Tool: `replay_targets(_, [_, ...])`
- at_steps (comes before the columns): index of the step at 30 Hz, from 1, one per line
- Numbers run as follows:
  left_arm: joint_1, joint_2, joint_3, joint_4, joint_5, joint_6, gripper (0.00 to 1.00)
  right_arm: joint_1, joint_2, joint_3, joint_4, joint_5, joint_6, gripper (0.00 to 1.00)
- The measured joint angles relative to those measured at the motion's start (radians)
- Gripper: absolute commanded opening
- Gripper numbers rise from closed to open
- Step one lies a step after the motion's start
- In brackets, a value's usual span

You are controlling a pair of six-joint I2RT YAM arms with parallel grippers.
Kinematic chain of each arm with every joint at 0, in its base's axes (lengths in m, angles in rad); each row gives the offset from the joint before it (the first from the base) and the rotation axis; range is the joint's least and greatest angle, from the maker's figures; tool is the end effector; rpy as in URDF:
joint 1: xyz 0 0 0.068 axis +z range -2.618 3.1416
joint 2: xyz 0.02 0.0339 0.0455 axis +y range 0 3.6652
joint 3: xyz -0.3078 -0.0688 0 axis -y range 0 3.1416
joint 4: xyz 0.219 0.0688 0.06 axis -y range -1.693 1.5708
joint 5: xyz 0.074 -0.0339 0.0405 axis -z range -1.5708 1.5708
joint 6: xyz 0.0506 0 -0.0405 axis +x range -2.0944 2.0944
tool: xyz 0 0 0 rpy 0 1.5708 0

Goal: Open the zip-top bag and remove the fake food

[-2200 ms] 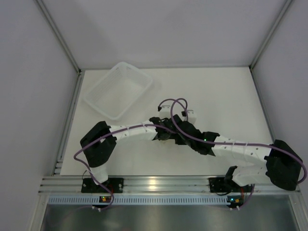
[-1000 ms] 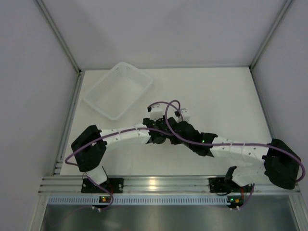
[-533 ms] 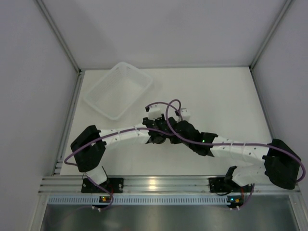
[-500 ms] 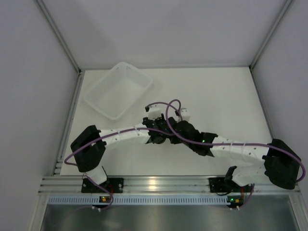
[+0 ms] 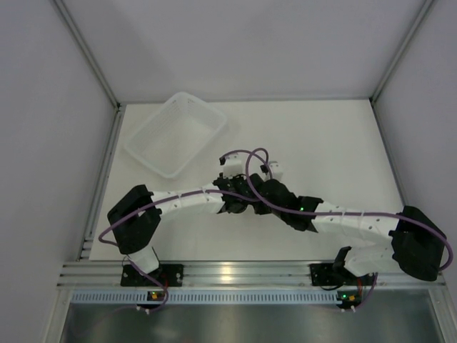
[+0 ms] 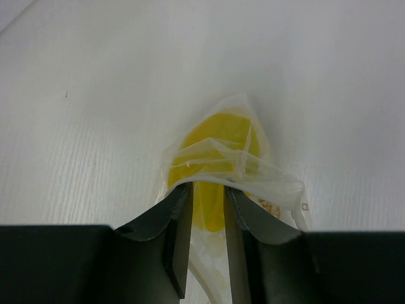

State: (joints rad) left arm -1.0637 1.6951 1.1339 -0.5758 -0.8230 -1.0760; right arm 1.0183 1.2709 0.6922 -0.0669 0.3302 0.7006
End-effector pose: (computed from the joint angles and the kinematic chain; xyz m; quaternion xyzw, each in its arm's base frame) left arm 0.1884 -0.2626 0.2548 -0.0916 0.8945 0.0146 0.4373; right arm 0.1413 0.1979 0.2647 -0.0672 0.8832 0.2374 0.3988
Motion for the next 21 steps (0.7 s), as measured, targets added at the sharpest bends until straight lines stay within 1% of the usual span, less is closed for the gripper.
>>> replay_targets(5, [0.003, 0.037, 0.010, 0.063, 0.034, 0.076, 0.35, -0.004, 0.001, 0.000, -0.043, 0.018, 0.023, 0.00])
replay_targets(11, [0.006, 0.053, 0.011, 0.096, 0.055, 0.116, 0.36, -0.007, 0.006, 0.000, -0.063, 0.021, 0.047, 0.00])
replay_targets(17, [0.008, 0.042, 0.005, 0.095, 0.058, 0.120, 0.35, -0.005, 0.008, 0.003, -0.061, 0.020, 0.051, 0.00])
replay_targets(21, [0.006, -0.003, -0.015, 0.094, 0.055, 0.109, 0.33, 0.010, 0.008, 0.022, -0.053, 0.012, 0.026, 0.00])
